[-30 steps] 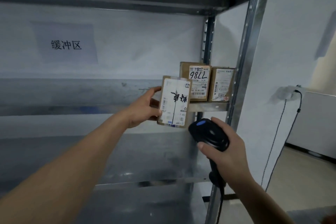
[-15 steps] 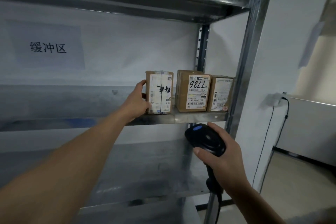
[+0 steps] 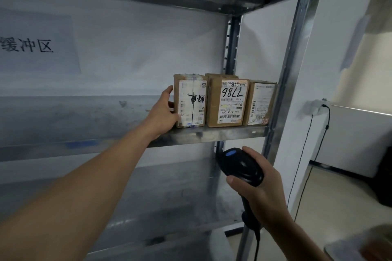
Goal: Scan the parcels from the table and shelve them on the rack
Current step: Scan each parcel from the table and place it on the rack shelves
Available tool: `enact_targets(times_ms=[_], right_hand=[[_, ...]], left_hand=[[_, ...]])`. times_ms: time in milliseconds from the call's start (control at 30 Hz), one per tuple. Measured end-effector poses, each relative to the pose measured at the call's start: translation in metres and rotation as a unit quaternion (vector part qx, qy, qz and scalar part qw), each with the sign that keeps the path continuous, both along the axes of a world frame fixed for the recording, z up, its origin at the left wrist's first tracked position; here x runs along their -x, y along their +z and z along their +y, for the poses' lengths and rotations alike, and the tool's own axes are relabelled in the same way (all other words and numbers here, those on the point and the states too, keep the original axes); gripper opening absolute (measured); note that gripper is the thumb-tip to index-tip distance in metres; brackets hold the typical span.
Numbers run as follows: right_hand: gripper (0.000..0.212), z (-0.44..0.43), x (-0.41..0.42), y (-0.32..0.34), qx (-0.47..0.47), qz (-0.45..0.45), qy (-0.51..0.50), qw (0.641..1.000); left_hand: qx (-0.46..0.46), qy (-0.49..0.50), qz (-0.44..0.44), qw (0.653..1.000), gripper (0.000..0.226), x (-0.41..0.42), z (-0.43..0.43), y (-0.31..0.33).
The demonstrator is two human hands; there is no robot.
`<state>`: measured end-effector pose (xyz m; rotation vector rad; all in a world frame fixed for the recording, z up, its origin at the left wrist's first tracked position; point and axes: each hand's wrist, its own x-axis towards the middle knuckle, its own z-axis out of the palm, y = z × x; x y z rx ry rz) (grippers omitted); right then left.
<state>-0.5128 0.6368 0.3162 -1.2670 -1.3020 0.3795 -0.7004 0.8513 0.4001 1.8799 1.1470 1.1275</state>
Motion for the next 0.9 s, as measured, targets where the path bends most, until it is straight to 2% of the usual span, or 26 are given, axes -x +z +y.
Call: enact_targets(times_ms=[233, 333, 567, 700, 800, 900], right_hand=[[0.073, 0.007, 0.0, -0.005, -0.005, 0.001, 0.002, 1.0], [0.069, 0.005, -0.001, -0.006, -0.005, -0.001, 0.004, 1.0], [0.066, -0.007, -0.009, -0.006, -0.005, 0.007, 0.016, 1.0], [0.065, -0.018, -0.019, -0.01, -0.004, 0.013, 0.013, 1.0], [0.064, -0.03, -0.032, -0.011, 0.0, 0.007, 0.014, 1.0], [0.066, -0.045, -0.052, -0.014, 0.009, 0.015, 0.012, 1.0]], left_hand=[[0.013, 0.018, -0.024, 0.999, 0.106, 0.004, 0.0, -0.002], [0.005, 0.031, -0.032, 0.999, 0.103, 0.003, -0.005, -0.004], [-0.093, 0.137, -0.018, 0.986, 0.072, 0.002, -0.027, -0.02], [-0.158, 0.159, -0.008, 0.975, 0.052, -0.005, -0.055, -0.03], [-0.2, 0.159, 0.036, 0.966, 0.039, -0.016, -0.078, -0.036], [-0.216, 0.137, 0.098, 0.962, 0.036, -0.033, -0.102, -0.044]])
